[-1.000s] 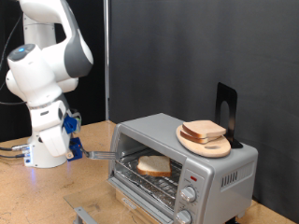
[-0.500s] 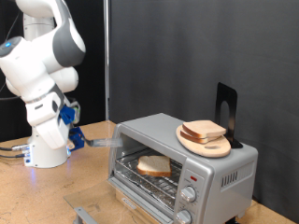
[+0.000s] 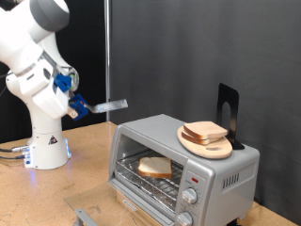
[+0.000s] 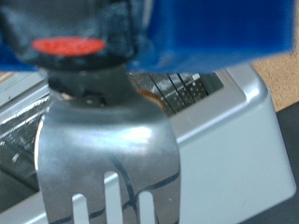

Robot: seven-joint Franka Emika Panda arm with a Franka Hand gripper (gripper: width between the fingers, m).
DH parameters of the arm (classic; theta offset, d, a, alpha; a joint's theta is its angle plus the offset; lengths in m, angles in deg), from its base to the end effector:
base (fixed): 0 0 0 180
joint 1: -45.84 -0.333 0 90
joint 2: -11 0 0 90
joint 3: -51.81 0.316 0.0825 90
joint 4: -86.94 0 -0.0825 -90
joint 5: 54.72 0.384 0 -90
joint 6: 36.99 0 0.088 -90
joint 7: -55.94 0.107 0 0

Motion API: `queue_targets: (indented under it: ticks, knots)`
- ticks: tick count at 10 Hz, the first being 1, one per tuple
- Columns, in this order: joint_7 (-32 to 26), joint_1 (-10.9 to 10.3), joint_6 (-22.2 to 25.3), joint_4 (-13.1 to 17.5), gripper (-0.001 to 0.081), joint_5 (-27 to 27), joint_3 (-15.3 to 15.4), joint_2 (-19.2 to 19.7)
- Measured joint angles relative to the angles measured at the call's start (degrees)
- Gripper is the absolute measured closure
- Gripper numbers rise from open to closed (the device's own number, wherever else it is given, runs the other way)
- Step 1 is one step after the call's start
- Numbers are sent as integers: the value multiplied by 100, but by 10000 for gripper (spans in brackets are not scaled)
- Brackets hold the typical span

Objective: Make a piece of toast with the oven

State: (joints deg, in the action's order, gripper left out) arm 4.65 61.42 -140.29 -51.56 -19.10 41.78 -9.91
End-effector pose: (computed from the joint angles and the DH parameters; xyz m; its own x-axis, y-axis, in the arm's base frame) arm 0.3890 -0.1346 0.4421 0.9561 0.1459 0.2543 0.2722 -0.7639 -0.5851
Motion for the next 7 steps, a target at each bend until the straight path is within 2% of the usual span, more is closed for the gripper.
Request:
queue_targets:
  ticks: [3,7]
  knots:
    - [68,-16,50,-19,441,48,30,-36]
    - [165,-301,-188,-185,441,904,491,-327]
